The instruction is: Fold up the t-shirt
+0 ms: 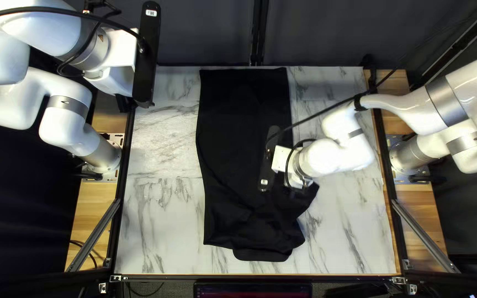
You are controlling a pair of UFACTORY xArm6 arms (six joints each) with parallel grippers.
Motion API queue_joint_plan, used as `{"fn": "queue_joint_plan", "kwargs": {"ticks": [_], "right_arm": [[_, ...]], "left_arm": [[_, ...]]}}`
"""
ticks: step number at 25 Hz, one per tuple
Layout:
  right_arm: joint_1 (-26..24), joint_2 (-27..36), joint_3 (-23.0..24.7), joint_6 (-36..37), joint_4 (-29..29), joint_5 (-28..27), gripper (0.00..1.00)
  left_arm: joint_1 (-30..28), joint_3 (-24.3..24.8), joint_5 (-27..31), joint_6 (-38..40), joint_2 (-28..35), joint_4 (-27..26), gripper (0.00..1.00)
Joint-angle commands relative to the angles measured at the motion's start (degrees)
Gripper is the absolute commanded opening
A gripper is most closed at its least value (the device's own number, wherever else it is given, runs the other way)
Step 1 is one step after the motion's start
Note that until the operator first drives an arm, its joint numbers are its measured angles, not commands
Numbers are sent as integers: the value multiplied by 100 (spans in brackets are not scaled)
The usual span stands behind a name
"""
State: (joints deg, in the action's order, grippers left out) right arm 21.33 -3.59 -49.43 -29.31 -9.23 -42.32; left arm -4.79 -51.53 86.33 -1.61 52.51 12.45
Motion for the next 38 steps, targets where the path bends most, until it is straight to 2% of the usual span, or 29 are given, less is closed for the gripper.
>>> {"fn": "queue_joint_plan", "kwargs": {"ticks": [1, 4, 8, 11, 18, 25, 37, 38], "right_arm": [[323, -164, -186, 431, 277, -157, 100], [385, -92, -39, 764, 444, -119, 100], [446, -14, 236, 1385, 750, 201, 100], [441, -168, 234, 1641, 850, 292, 100], [360, -696, 15, 1895, 957, 357, 100], [265, -847, -106, 1909, 918, 288, 100], [110, -1247, -835, 1807, 591, 147, 100], [112, -1286, -896, 1801, 568, 141, 94]], "left_arm": [[0, 0, 0, 0, 0, 0, 100], [0, 0, 0, 0, 0, 0, 100], [0, 0, 0, 0, 0, 0, 100], [0, 0, 0, 0, 0, 0, 100], [0, 0, 0, 0, 0, 0, 100], [0, 0, 0, 0, 0, 0, 100], [0, 0, 0, 0, 0, 0, 100], [0, 0, 0, 0, 0, 0, 100]]}}
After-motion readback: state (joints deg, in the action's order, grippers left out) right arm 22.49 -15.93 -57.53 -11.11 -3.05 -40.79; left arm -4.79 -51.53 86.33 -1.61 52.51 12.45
